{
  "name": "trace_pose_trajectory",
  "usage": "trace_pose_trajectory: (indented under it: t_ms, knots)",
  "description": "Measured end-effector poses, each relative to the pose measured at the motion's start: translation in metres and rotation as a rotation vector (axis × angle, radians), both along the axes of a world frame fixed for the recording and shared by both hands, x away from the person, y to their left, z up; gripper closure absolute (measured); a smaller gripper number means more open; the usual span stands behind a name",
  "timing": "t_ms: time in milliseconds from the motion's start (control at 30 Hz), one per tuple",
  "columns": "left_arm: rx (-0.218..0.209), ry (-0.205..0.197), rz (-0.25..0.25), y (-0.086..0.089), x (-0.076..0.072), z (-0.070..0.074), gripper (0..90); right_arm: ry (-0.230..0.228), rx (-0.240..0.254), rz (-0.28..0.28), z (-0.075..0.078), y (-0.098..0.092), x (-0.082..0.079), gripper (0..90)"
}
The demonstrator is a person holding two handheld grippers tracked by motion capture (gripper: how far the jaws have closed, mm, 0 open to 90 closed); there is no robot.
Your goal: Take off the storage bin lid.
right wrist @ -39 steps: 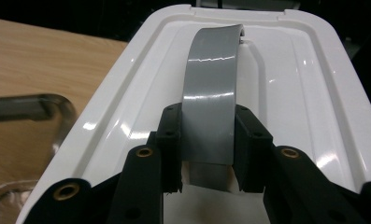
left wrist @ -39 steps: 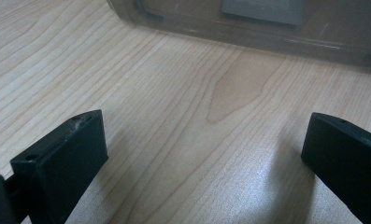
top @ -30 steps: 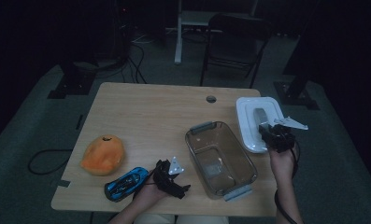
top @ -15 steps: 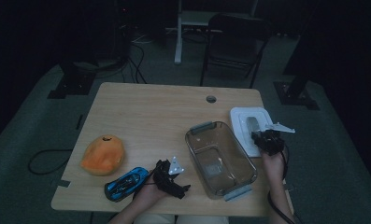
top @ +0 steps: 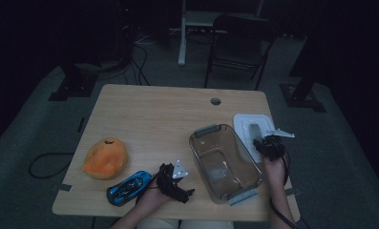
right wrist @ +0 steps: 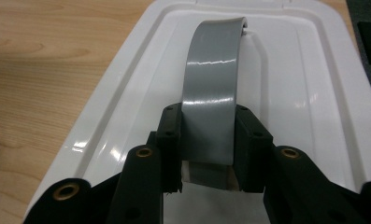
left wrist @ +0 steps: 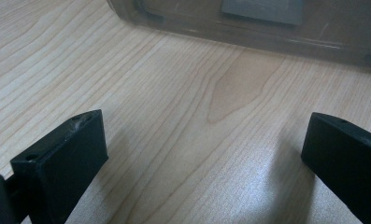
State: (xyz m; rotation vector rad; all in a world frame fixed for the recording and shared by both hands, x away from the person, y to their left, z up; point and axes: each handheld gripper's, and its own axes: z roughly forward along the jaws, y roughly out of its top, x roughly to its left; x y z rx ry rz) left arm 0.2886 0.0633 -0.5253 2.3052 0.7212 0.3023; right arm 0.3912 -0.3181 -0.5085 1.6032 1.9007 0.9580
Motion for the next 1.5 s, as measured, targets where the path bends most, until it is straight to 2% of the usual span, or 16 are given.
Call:
trace_pose_trajectory:
  t_ms: [100,200,233,267,300,433,567,667,700,733,867,1100,1200,1333,1400,1500]
  knots:
    - [0.0,0.0,0.0,0.0,0.0,0.0,0.8,0.012,-0.015,0.006,-0.006,0.001,0.001,67.3]
    - [0.0,0.0,0.001,0.0,0.0,0.0,0.8,0.007,-0.002,0.002,-0.007,-0.001,0.0,66.7]
    - [0.0,0.0,0.0,0.0,0.0,0.0,0.7,0.009,0.003,0.007,-0.006,-0.001,0.0,63.0]
    - [0.0,0.0,0.001,0.0,0.0,0.0,0.7,0.003,0.006,0.021,-0.005,-0.001,0.0,53.2]
    - [0.001,0.0,0.0,0.0,0.0,0.0,0.8,0.008,0.001,0.024,-0.004,0.0,0.0,47.8]
    - [0.001,0.0,0.001,0.0,0.0,0.0,0.7,-0.005,-0.022,0.023,0.004,-0.001,-0.007,36.4]
    - [0.002,-0.004,0.014,0.0,0.0,0.0,0.7,0.001,-0.005,0.006,0.009,-0.006,-0.017,29.8]
    - [0.003,-0.017,0.031,0.001,0.001,0.003,0.7,-0.001,0.037,0.017,0.01,-0.012,-0.025,21.4]
    - [0.0,-0.018,0.037,0.002,0.002,0.005,0.7,0.005,0.039,0.041,0.01,-0.014,-0.029,14.1]
    - [0.003,-0.024,0.041,0.002,0.003,0.006,0.8,0.003,0.033,0.069,0.009,-0.013,-0.032,11.8]
    - [0.015,-0.032,0.04,-0.001,0.009,0.014,0.8,-0.011,-0.01,0.113,0.008,-0.008,-0.044,12.7]
    - [0.016,-0.024,0.037,-0.008,0.015,0.02,0.8,-0.041,-0.039,0.204,0.005,0.009,-0.062,13.1]
    - [0.025,-0.028,0.036,-0.01,0.017,0.022,0.8,-0.033,-0.059,0.236,0.003,0.017,-0.069,14.6]
    - [0.011,-0.028,0.043,-0.007,0.02,0.026,0.8,-0.039,-0.045,0.251,0.001,0.02,-0.074,14.1]
    - [0.016,-0.03,0.043,-0.007,0.021,0.028,0.8,-0.026,-0.022,0.265,-0.001,0.021,-0.077,14.1]
    - [0.029,-0.026,0.035,-0.007,0.022,0.029,0.7,-0.02,-0.016,0.283,-0.004,0.025,-0.081,14.1]
